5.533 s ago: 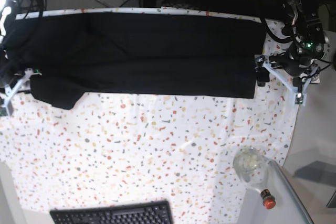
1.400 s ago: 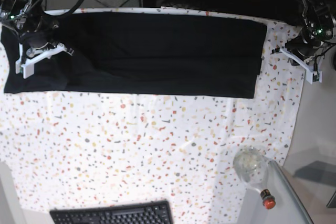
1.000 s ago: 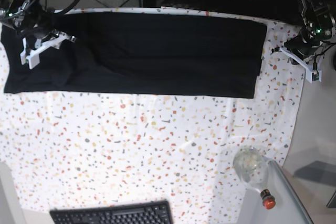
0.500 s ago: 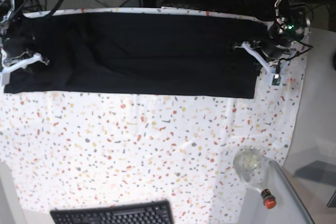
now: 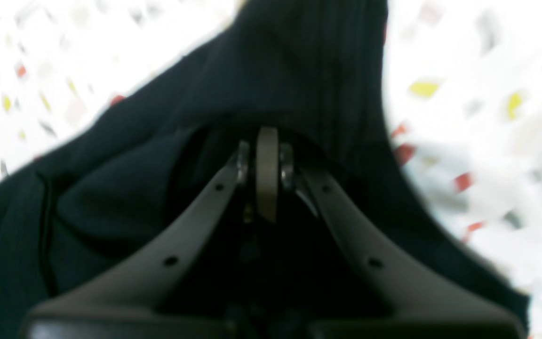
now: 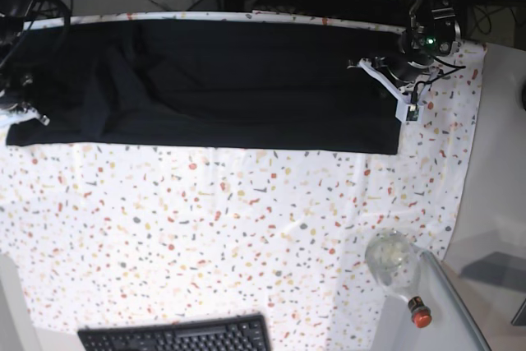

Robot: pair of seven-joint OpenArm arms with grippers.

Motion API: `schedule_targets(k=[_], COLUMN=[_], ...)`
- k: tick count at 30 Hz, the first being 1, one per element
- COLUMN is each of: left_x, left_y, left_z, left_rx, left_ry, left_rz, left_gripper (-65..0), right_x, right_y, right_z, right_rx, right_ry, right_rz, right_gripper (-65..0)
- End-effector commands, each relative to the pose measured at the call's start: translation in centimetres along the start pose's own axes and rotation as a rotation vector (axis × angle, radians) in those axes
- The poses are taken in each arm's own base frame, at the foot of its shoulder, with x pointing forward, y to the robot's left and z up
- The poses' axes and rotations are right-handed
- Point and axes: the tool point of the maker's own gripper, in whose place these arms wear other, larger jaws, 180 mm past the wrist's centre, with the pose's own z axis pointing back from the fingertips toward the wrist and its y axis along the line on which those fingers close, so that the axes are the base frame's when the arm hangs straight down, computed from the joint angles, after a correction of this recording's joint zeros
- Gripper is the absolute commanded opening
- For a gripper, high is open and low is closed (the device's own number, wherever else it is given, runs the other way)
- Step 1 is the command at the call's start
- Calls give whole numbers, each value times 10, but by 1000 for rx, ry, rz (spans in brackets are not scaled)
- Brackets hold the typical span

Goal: Layout the t-shirt on the table in an organized manner, then fold the t-shirt properly
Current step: 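Grasp both ends of the black strip and pull it straight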

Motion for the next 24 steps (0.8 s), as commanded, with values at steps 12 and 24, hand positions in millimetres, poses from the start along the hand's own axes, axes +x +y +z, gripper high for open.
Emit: schedule_targets(k=[12,24], left_x=[44,60], left_y=[8,47], left_z=[22,64], left_rx=[36,150], left_ry=[-125,-211], left_rz=[-28,-24], left_gripper=[-650,-650], right_x=[49,63], right_y=[42,43], right_z=[38,42], right_rx=[51,10], right_ry=[-164,-216], right_rz=[107,147], right_gripper=[-650,-650])
